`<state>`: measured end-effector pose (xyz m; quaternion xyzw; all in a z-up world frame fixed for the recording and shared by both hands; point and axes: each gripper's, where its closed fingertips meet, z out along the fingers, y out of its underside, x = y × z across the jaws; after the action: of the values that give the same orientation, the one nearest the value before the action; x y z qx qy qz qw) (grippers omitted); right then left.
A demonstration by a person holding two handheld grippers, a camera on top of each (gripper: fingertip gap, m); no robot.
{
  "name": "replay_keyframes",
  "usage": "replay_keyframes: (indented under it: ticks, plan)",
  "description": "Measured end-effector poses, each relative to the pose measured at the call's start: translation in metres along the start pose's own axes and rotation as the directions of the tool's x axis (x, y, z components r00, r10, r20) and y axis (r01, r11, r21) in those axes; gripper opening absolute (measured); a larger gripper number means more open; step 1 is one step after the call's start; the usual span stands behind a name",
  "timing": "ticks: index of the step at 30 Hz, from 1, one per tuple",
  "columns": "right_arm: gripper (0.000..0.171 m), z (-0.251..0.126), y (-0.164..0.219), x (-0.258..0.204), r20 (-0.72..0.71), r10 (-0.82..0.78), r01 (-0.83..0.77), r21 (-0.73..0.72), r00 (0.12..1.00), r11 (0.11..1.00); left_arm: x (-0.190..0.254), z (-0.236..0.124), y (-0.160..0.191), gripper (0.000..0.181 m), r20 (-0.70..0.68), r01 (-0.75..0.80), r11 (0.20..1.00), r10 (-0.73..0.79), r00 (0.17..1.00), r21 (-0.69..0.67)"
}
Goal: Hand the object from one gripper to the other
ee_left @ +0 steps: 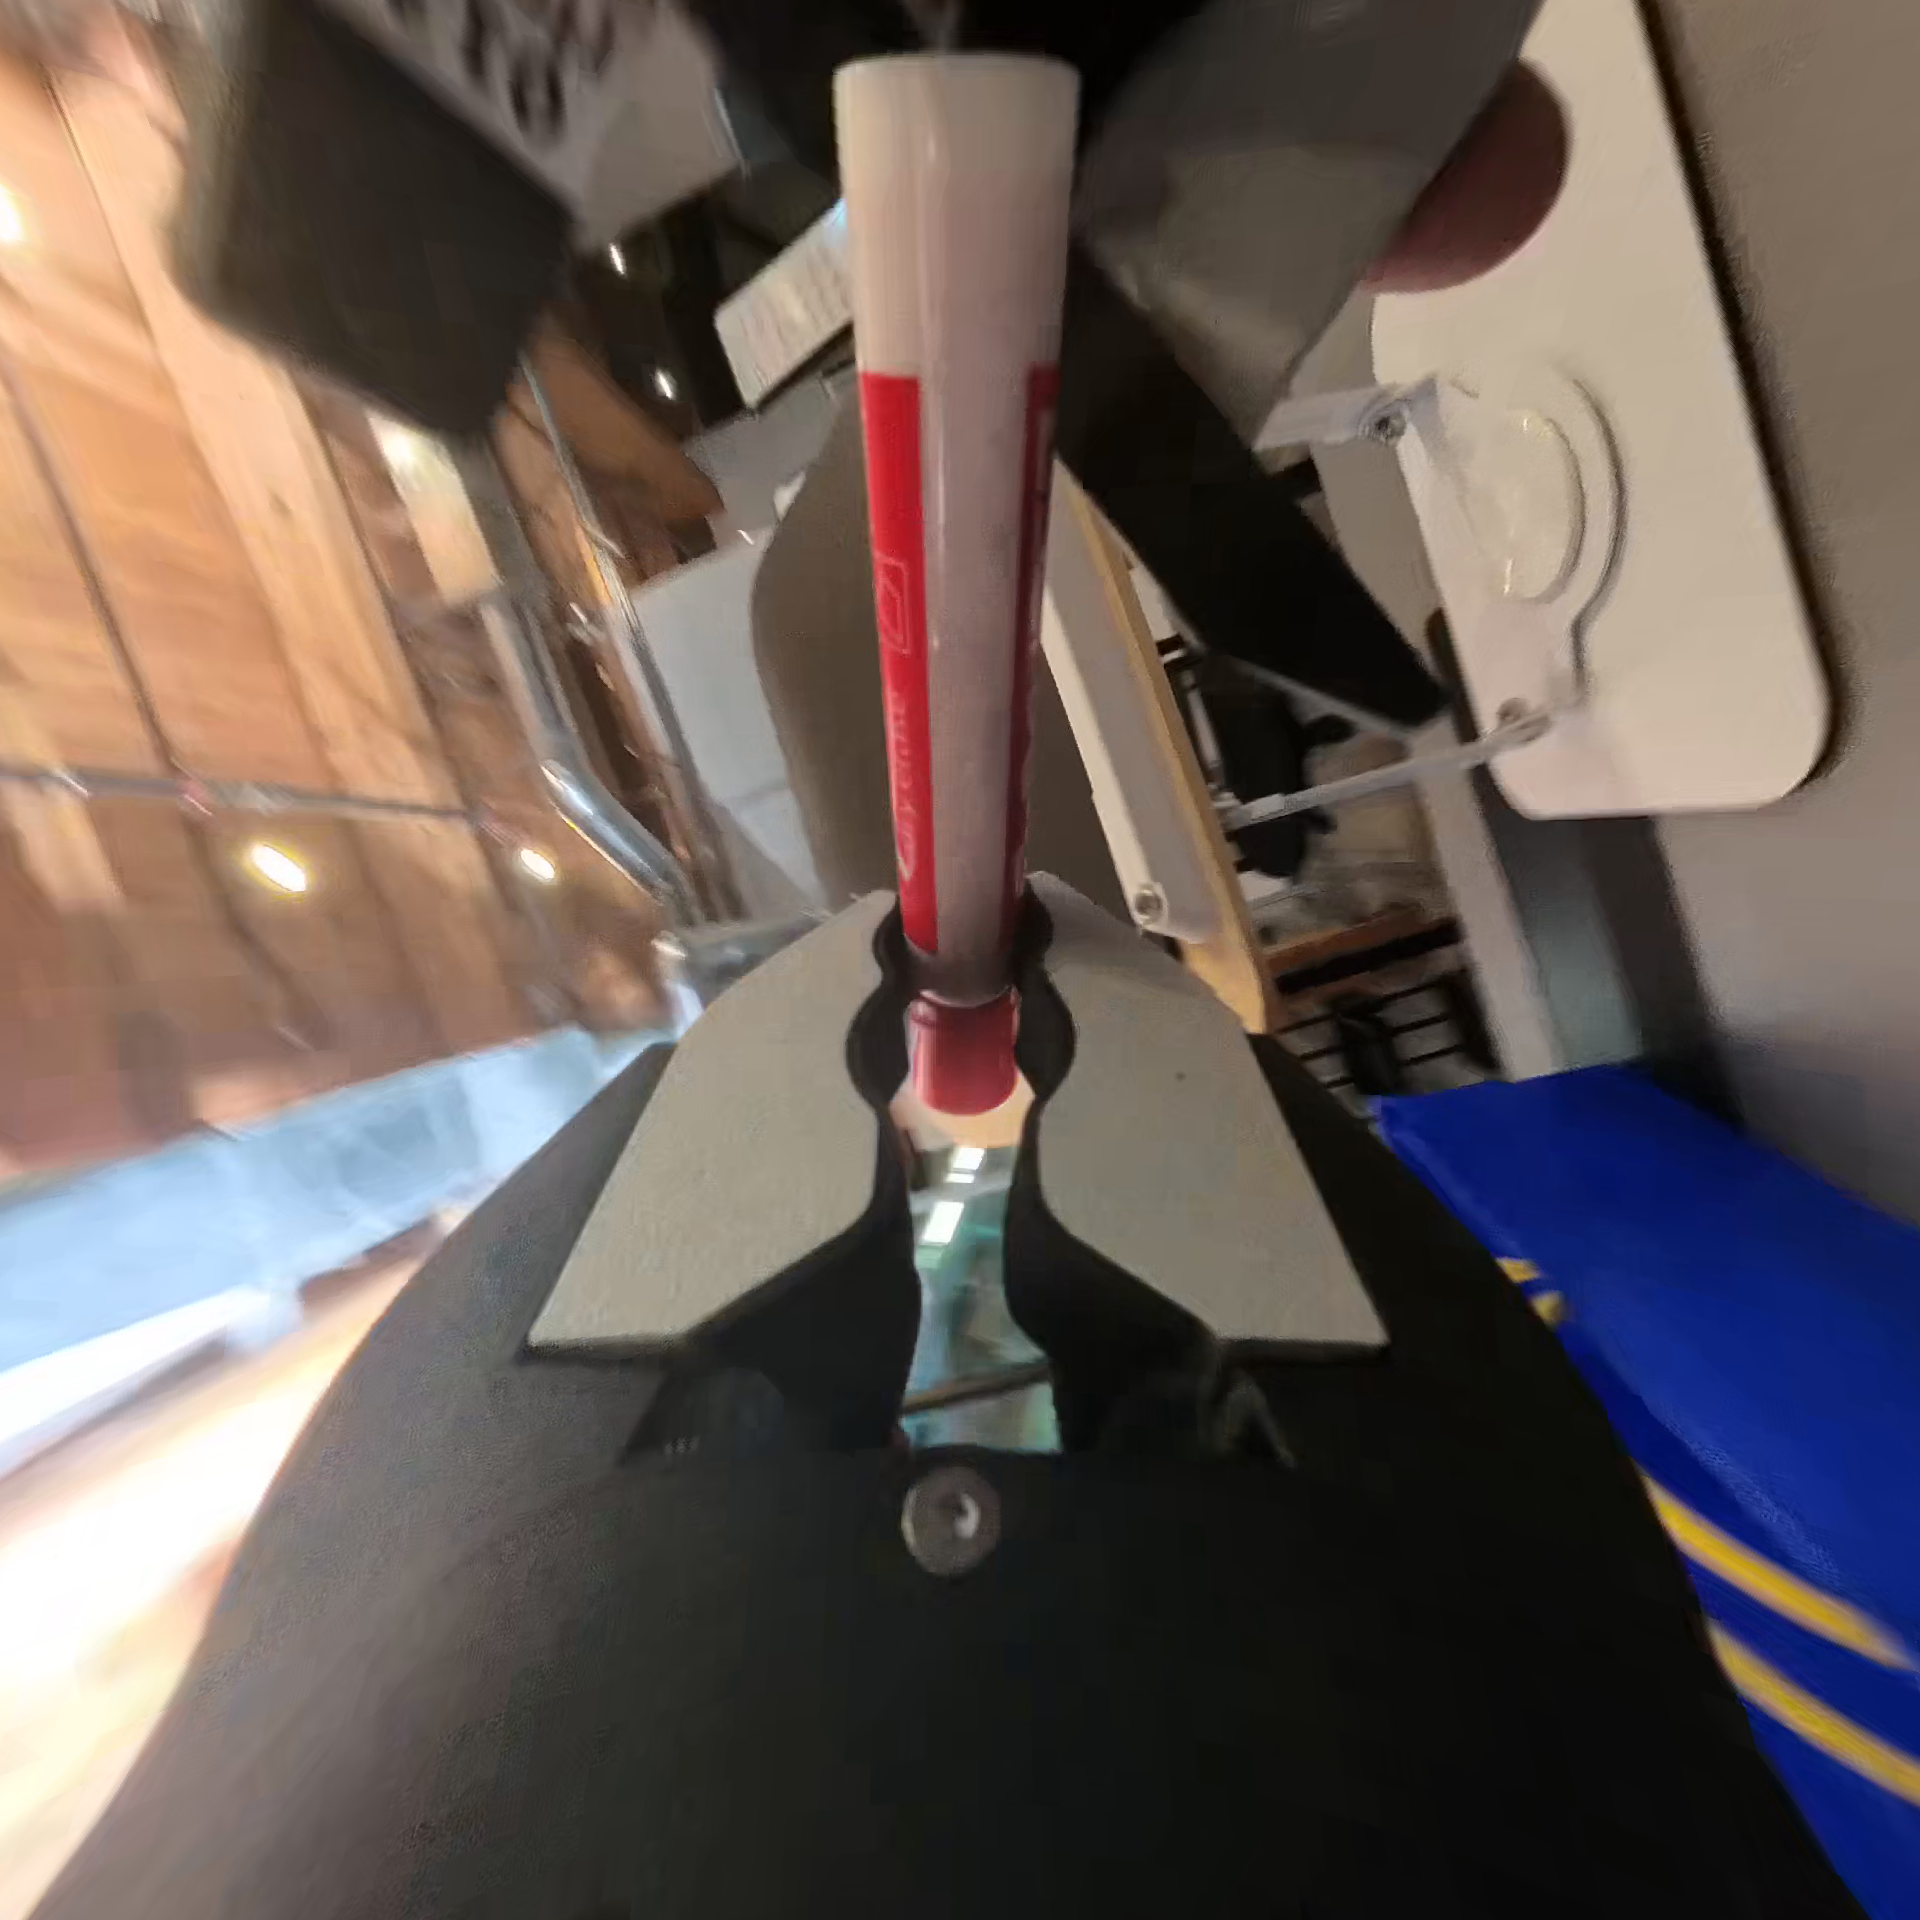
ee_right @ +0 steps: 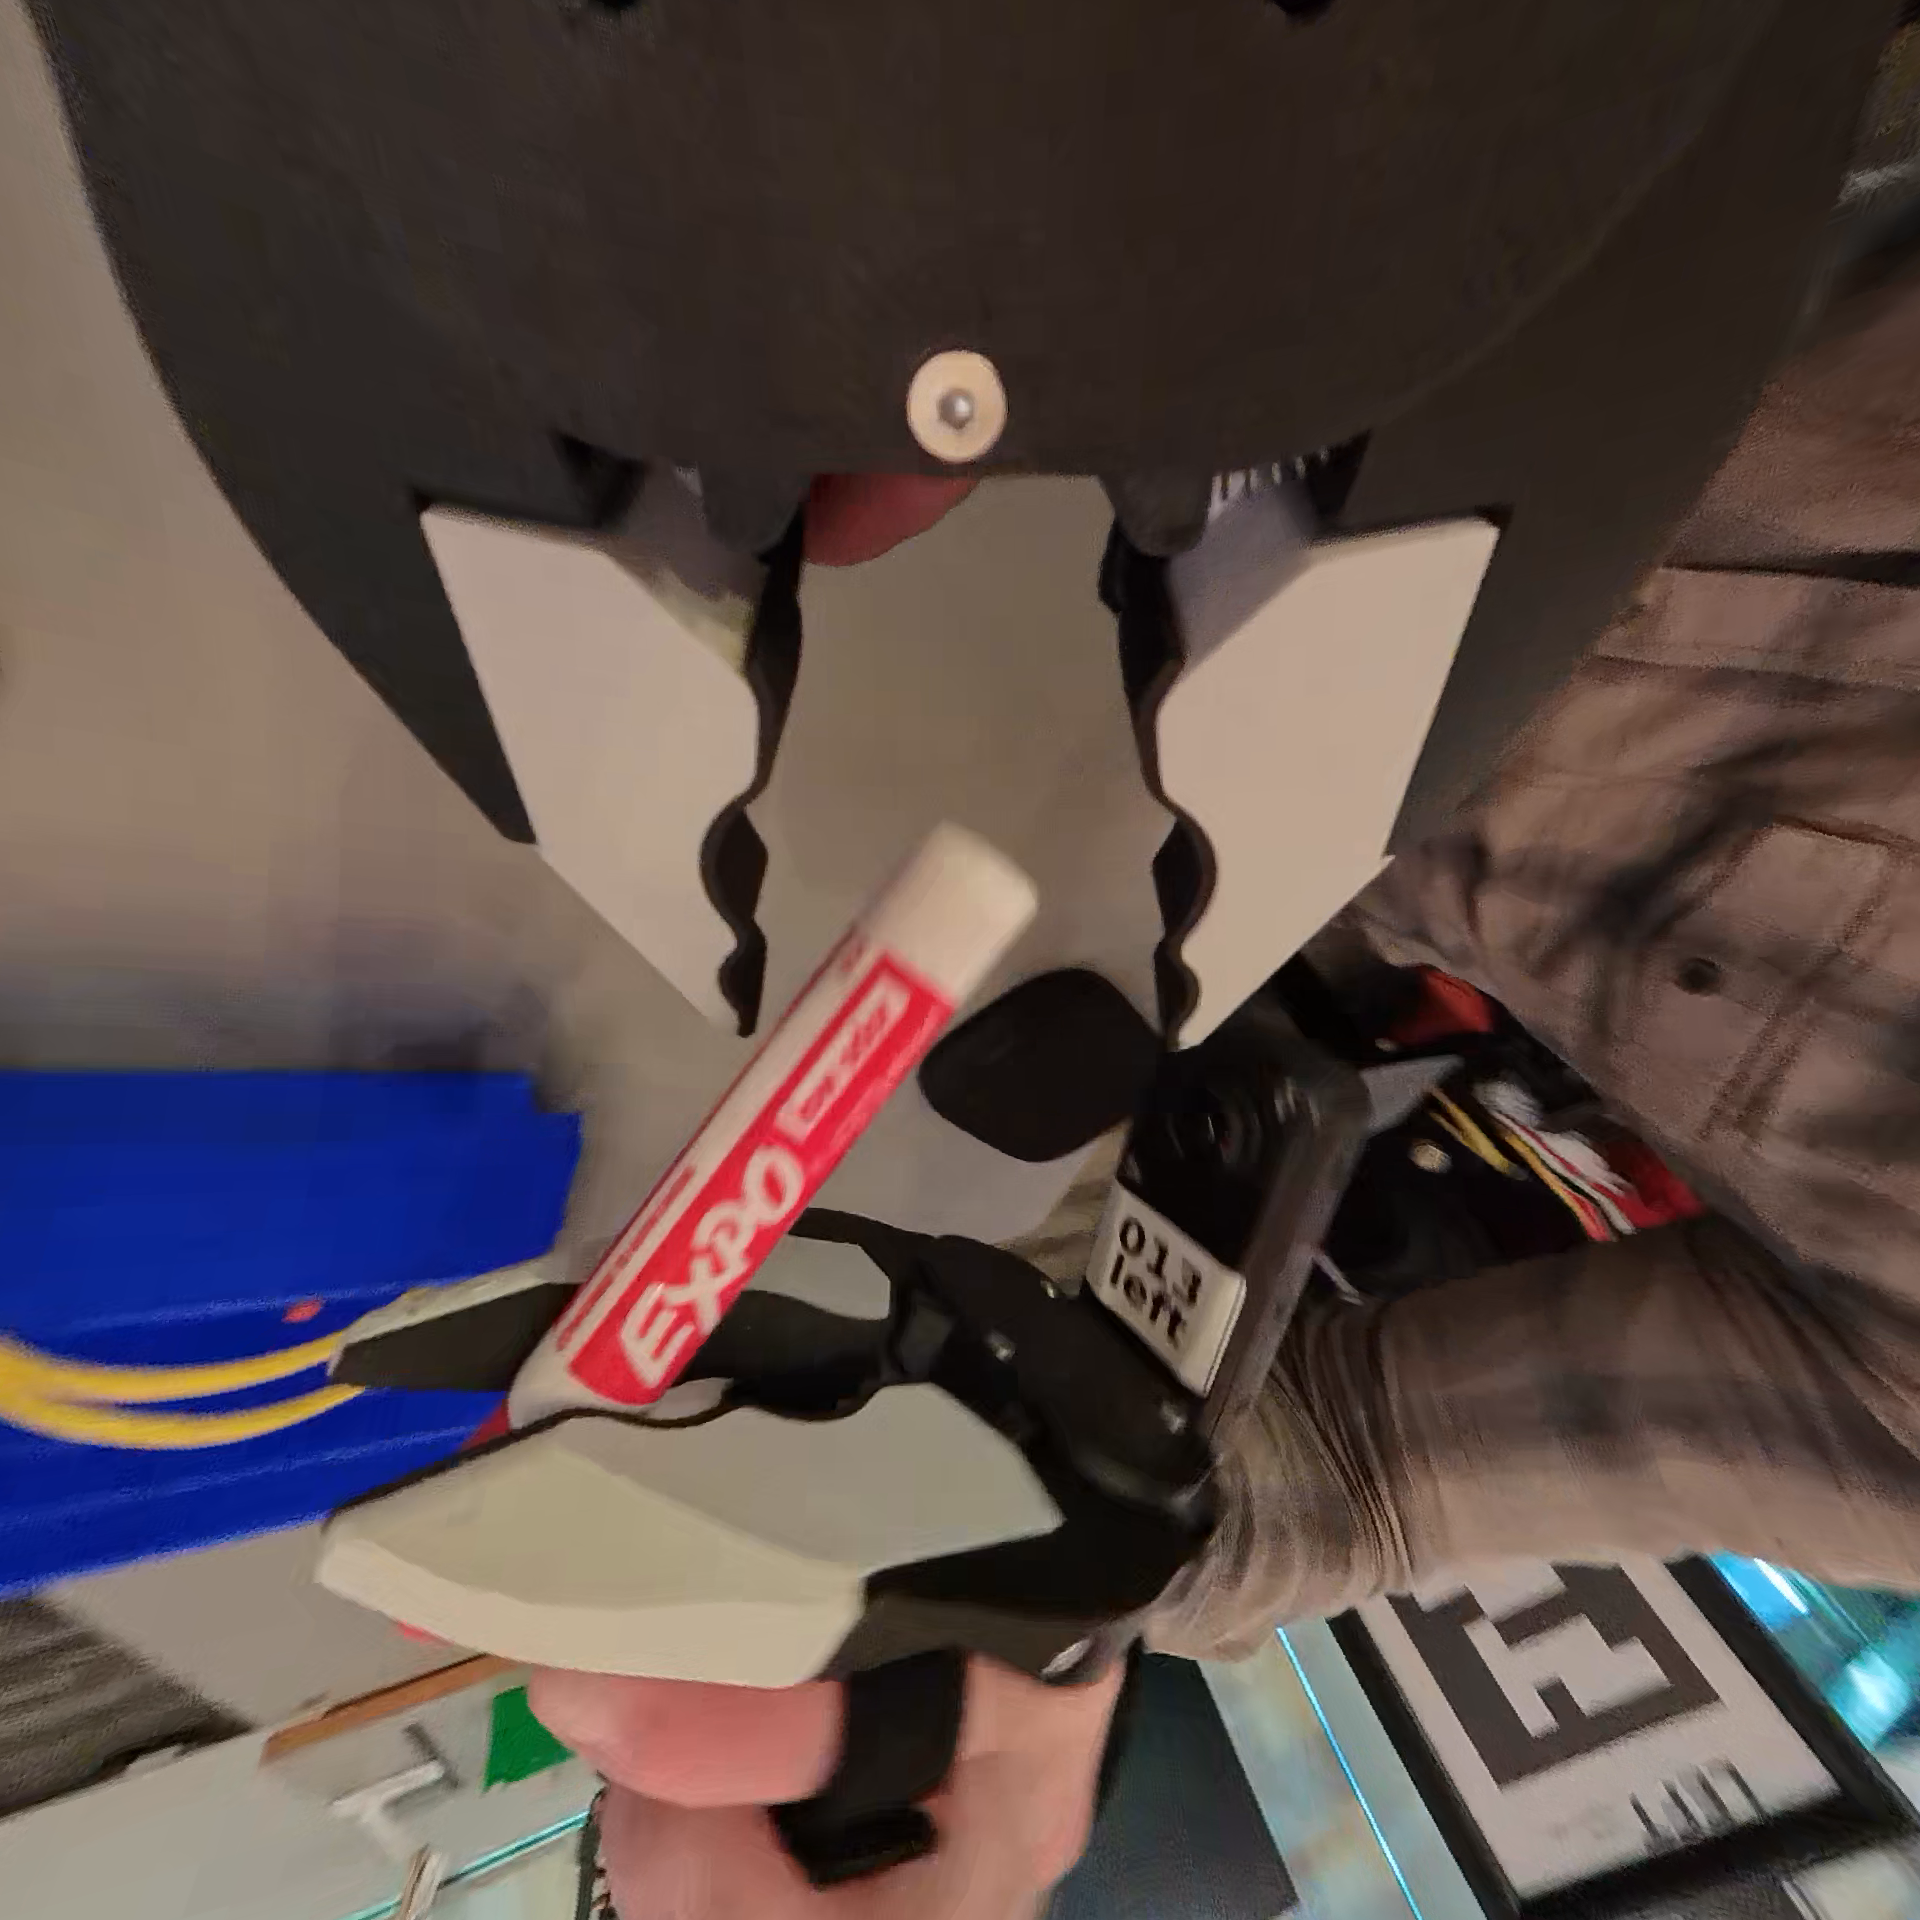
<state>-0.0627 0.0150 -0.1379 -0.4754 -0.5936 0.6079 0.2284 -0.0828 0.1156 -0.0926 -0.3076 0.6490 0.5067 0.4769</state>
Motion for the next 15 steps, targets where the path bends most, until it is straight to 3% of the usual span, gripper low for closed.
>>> replay_keyframes:
  ticks: [1, 4, 8, 12, 15]
  plan:
    - [0.077, -0.008, -0.006, -0.002, -0.028, -0.075, 0.075, 0.015, 0.997, 0.997, 0.0, 0.0, 0.006, 0.017, -0.026, 0.116, 0.993, -0.116, 0.993, -0.013]
    - [0.076, -0.033, -0.027, -0.011, -0.078, -0.225, 0.231, 0.093, 0.971, 0.968, 0.006, -0.001, 0.018, 0.016, -0.112, 0.426, 0.903, -0.429, 0.896, -0.052]
    - [0.05, -0.061, -0.067, -0.01, -0.256, -0.358, 0.424, 0.281, 0.898, 0.861, 0.014, -0.007, -0.004, 0.017, -0.312, 0.77, 0.636, -0.743, 0.593, -0.051]
    - [0.04, -0.053, -0.067, -0.001, -0.356, -0.432, 0.523, 0.22, 0.829, 0.823, 0.015, -0.018, -0.05, 0.017, -0.542, 0.932, 0.348, -0.805, 0.242, -0.1]
    - [0.035, -0.043, -0.065, 0.0, -0.343, -0.434, 0.521, 0.225, 0.833, 0.823, 0.012, -0.021, -0.07, 0.017, -0.609, 0.962, 0.247, -0.783, 0.126, -0.118]
